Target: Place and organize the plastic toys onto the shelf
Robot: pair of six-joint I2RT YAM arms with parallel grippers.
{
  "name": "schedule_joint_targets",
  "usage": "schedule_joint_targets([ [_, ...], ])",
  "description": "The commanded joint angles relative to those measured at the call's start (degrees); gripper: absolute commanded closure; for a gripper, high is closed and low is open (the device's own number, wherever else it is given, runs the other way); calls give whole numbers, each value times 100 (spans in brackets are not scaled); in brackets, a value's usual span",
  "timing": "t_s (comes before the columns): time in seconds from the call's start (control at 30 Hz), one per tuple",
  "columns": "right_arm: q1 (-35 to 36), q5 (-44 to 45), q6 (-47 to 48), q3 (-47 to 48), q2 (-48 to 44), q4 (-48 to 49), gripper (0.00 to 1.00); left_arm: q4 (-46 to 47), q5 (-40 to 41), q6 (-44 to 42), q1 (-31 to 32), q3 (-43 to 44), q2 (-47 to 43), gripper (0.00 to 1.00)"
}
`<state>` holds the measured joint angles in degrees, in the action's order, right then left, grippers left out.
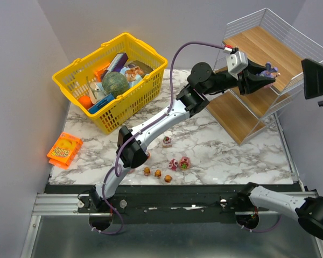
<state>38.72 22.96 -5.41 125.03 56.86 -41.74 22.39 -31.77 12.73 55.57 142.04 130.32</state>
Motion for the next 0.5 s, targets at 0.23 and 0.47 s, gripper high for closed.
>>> schedule_joint_targets([
  [0.23, -153, 896, 1139, 1682, 1986, -1363, 24, 310, -66, -254, -46, -176, -138, 100],
  [0.47, -1322, -871, 550, 1963, 2487, -1610, 20, 46, -66, -473, -117, -668, -577, 100],
])
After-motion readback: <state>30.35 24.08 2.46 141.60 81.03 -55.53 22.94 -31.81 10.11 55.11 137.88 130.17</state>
